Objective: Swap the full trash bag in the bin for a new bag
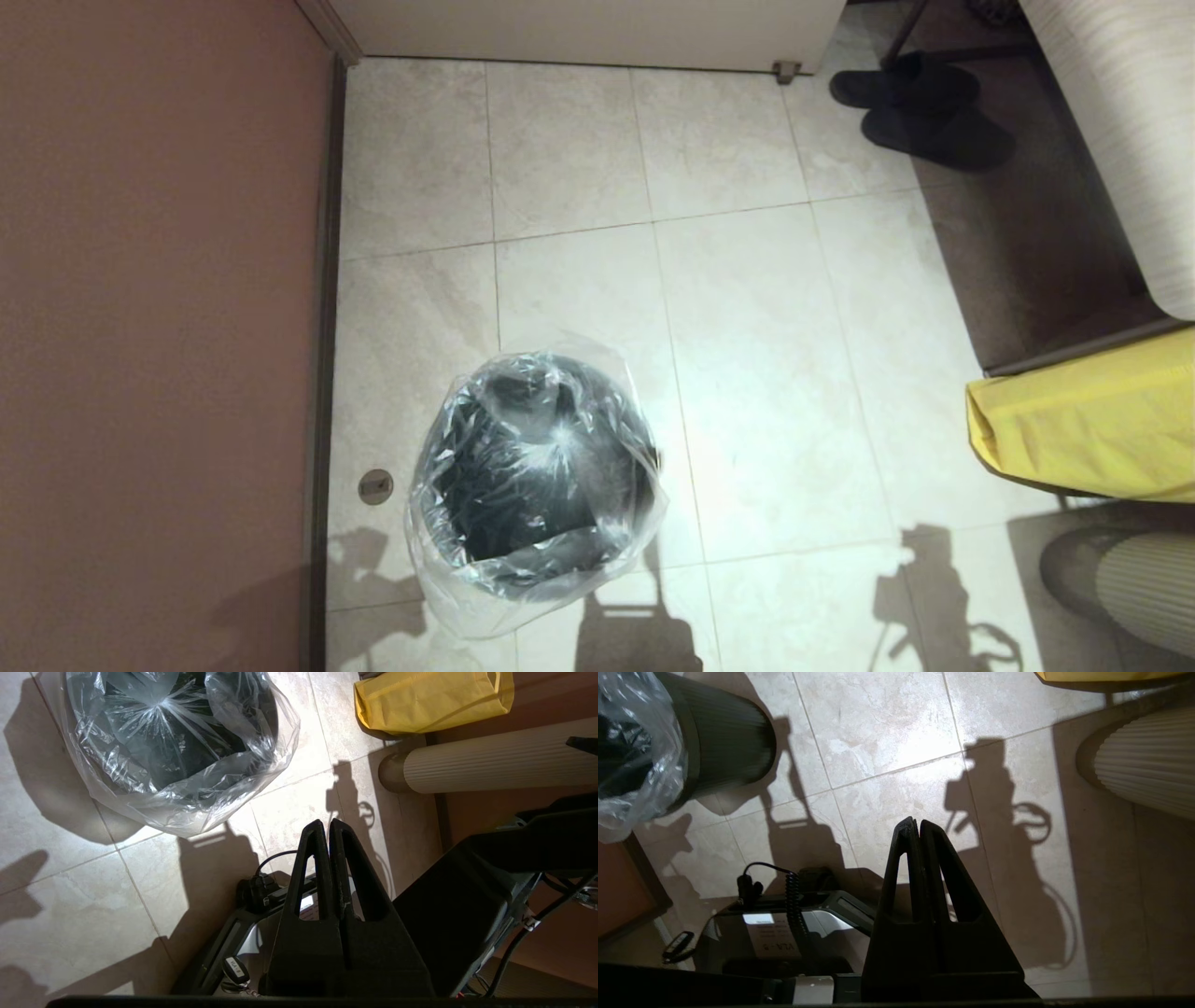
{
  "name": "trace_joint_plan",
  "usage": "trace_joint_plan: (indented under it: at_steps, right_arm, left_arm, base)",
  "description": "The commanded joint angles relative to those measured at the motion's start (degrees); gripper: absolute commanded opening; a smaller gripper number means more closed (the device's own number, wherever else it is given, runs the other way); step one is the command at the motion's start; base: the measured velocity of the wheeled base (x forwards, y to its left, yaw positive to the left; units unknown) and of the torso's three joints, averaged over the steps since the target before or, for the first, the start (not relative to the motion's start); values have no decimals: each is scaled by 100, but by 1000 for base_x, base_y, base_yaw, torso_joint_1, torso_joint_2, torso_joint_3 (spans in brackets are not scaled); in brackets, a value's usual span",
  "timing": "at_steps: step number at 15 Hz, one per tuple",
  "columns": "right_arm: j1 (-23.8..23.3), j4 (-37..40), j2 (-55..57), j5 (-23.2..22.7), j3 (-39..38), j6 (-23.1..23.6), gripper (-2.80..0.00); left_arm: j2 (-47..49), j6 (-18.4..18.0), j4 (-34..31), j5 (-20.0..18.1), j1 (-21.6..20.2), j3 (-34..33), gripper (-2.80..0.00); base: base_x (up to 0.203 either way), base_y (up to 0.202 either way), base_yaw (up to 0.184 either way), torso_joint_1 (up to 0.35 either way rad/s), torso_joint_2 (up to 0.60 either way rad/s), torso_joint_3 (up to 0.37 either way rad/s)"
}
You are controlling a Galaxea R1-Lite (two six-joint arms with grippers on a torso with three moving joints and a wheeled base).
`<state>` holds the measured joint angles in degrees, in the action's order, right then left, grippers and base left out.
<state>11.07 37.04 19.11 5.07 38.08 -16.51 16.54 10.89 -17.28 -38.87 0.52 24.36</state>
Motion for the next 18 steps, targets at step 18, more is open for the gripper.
trace_joint_plan:
  at_steps: [18]
  right_arm:
    - [-627, -1217, -308, 269, -1101, 783, -280]
  left_arm:
    - [-1654, -622, 1128, 2372, -17, -1622, -280]
  base:
    - [0, 0, 0, 0, 0, 0]
